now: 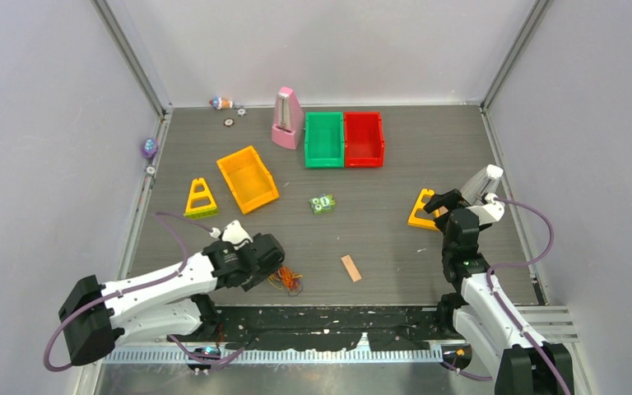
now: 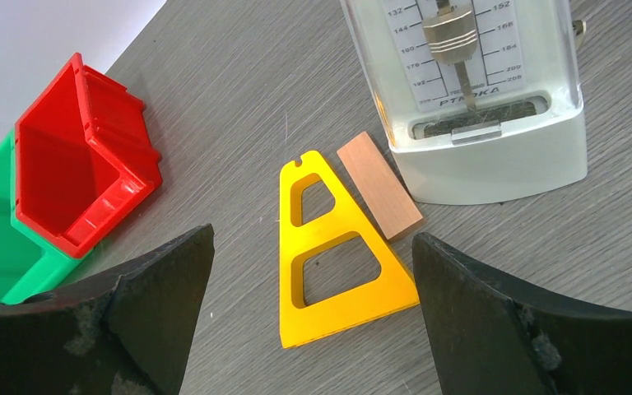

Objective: Untangle the cables

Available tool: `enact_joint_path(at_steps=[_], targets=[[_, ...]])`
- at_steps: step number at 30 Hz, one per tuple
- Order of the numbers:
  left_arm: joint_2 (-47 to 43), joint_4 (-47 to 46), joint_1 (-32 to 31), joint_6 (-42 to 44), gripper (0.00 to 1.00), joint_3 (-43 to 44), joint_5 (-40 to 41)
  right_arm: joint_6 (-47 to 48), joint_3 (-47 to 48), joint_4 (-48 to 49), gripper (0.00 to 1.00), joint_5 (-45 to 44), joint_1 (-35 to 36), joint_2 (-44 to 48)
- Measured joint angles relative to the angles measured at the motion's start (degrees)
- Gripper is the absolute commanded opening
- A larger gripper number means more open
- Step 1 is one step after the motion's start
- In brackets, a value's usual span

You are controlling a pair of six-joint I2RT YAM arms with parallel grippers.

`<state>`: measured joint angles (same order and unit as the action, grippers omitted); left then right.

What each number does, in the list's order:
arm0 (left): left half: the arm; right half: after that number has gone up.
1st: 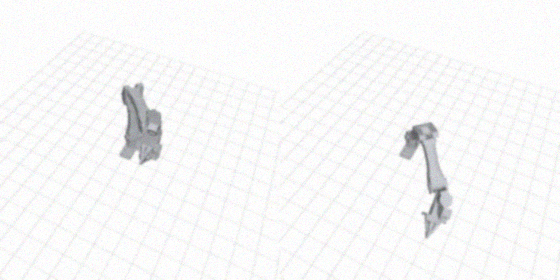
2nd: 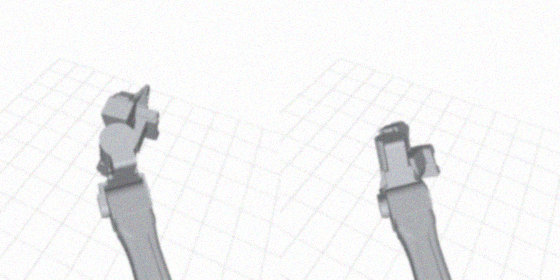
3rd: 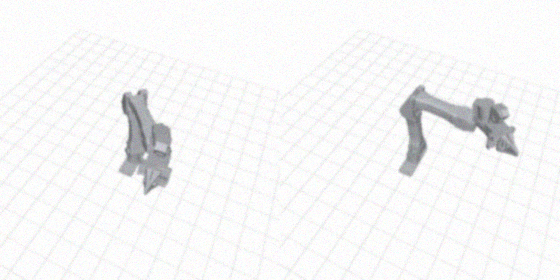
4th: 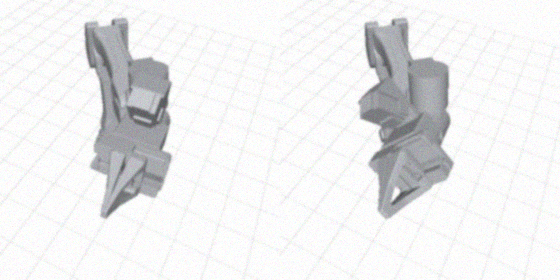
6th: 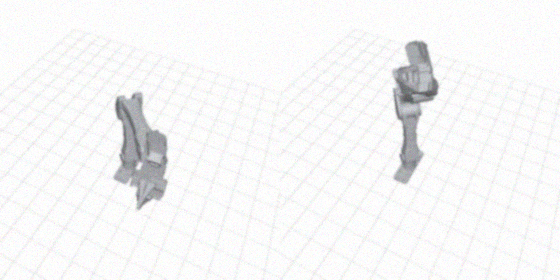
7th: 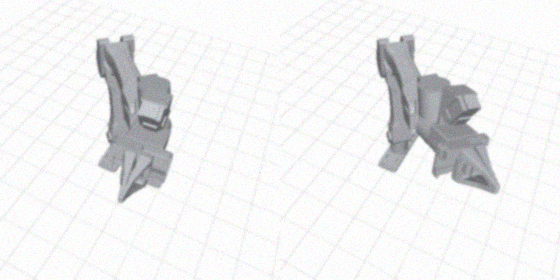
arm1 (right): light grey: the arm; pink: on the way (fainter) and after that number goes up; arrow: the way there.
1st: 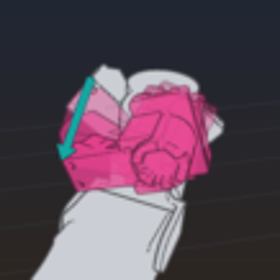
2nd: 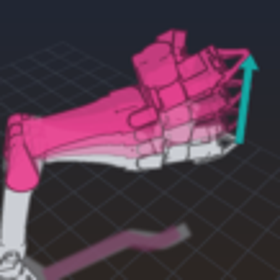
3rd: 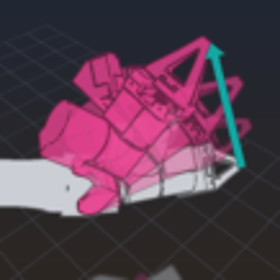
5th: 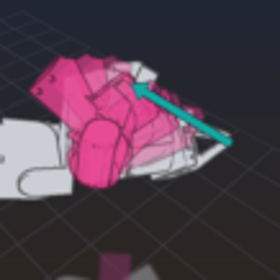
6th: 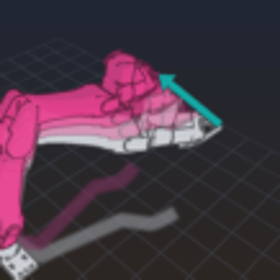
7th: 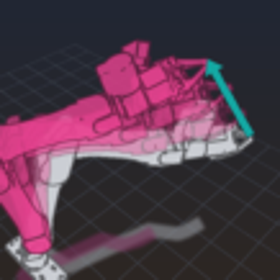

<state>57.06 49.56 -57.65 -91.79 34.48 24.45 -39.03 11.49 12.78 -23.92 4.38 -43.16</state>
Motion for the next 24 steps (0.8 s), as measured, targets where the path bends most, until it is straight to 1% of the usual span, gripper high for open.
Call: enact_joint_path(at_steps=[3,8,9,13,19,24], targets=[[2.5,-2.7,0.0,-0.5,0.54,0.0,0.0,-0.1,0.0,0.0,0.95,0.1,0.0,0.0],[5.6,-7.8,0.0,-0.5,0.37,-0.7,-0.4,-0.1,0.0,0.4,0.95,0.9,0.0,-0.7],[6.1,-8.8,0.0,-0.4,0.31,-1.0,-0.6,0.0,0.0,0.5,0.95,1.2,0.0,-0.9],[7.1,-12.1,0.0,0.5,0.0,-2.1,-1.1,0.6,0.0,0.9,0.95,2.9,0.0,-1.7],[5.7,-20.5,1.2,6.0,0.0,-4.8,-2.6,3.0,0.2,3.1,0.95,7.6,0.0,-3.5],[4.1,-26.3,3.9,16.3,0.0,-5.9,-5.0,5.4,0.4,5.9,0.95,12.8,0.5,-5.9]])
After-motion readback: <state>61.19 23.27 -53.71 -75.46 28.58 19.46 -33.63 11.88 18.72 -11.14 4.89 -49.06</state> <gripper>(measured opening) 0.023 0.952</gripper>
